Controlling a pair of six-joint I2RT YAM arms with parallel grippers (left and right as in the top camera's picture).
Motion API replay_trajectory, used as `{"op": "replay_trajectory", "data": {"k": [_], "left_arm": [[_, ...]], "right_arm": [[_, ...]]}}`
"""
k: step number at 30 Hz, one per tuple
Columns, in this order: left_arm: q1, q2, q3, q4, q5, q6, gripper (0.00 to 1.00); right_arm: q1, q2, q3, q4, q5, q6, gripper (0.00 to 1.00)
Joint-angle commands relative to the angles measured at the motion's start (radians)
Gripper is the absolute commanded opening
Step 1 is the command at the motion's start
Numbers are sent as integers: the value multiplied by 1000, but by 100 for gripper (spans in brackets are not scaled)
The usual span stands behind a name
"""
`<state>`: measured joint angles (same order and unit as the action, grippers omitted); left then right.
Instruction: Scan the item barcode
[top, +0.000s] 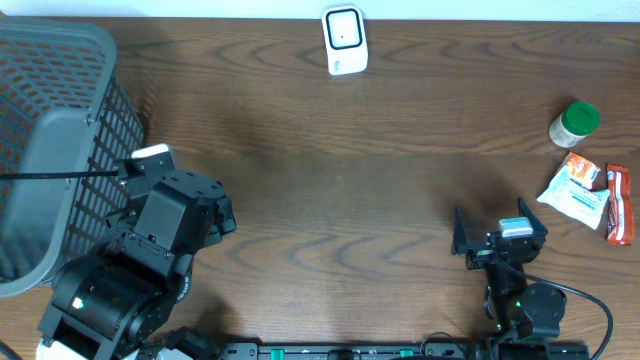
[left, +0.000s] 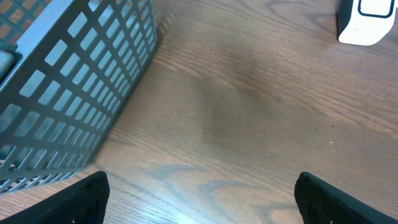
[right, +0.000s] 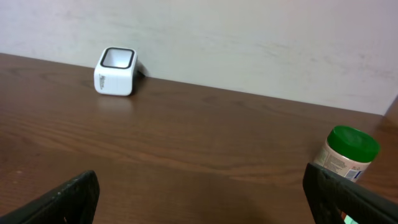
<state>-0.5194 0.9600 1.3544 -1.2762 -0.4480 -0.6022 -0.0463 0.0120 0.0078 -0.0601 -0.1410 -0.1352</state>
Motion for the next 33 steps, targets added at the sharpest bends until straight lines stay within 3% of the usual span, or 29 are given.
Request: {"op": "replay_trajectory", "data": {"k": [1, 19, 22, 27, 33], "left_arm": [[4, 0, 6, -3, -16, 6, 95], [4, 0, 6, -6, -17, 28, 95], [6, -3, -5, 13, -78, 32, 96], [75, -69, -129, 232, -98, 43, 96], [198, -286, -528, 763, 50, 204, 95]], "right_arm": [[9, -7, -2, -4, 5, 15, 99], [9, -7, -2, -4, 5, 15, 99], [9, -7, -2, -4, 5, 15, 99], [9, -7, -2, -4, 5, 15, 99], [9, -7, -2, -4, 5, 15, 99]]}}
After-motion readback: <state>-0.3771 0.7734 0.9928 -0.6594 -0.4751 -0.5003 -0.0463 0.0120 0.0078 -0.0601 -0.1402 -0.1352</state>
